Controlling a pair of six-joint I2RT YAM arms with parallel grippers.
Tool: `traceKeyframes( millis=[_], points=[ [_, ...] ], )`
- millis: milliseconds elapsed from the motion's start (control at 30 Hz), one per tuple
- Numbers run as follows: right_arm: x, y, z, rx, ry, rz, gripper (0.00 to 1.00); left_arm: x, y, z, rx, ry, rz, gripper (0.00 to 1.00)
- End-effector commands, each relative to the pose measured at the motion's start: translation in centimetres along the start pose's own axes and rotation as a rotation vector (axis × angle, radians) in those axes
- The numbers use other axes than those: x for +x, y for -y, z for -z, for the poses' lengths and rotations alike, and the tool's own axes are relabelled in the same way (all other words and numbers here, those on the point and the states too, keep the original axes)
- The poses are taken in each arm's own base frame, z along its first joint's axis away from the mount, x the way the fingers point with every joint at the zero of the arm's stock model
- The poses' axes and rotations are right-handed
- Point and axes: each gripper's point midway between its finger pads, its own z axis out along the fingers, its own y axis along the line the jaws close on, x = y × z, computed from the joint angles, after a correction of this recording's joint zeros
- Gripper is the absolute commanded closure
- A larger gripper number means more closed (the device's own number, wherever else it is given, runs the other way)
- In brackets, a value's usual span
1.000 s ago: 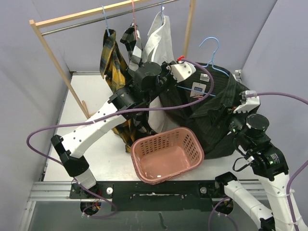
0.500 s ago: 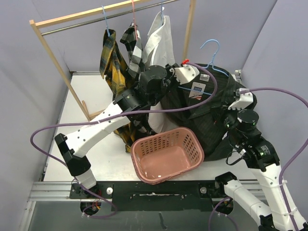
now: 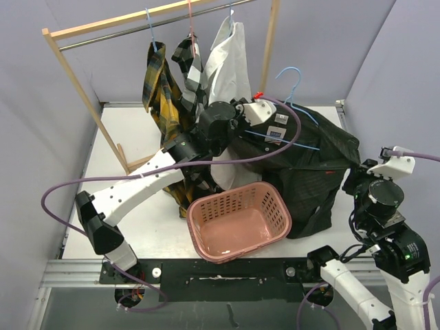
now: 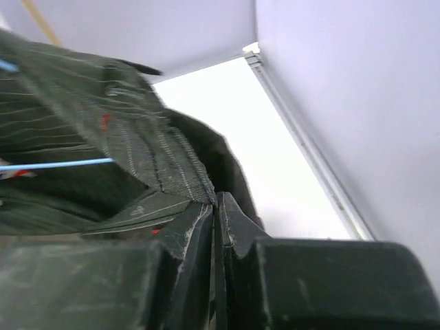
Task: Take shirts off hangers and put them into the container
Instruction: Remove the shirt from the hanger.
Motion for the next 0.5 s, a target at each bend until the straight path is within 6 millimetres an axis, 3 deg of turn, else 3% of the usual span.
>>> traceKeyframes(
  millis=[0, 200, 467],
  points=[
    [-1.8, 3.3, 0.2, 0.191, 0.048, 0.066, 1.00, -5.4, -8.7, 4.8, -0.183, 0.167, 0.113, 1.00],
    [-4.2, 4.2, 0.7, 0.244, 0.121, 0.066, 1.00, -5.8, -10.6, 6.1, -0.212, 0.170, 0.082, 1.00],
    [-10.2, 2.7, 0.6, 0.212, 0.236, 0.073, 1.00, -4.6, -10.6, 5.8, -0.209, 0.124, 0.084, 1.00]
  ],
)
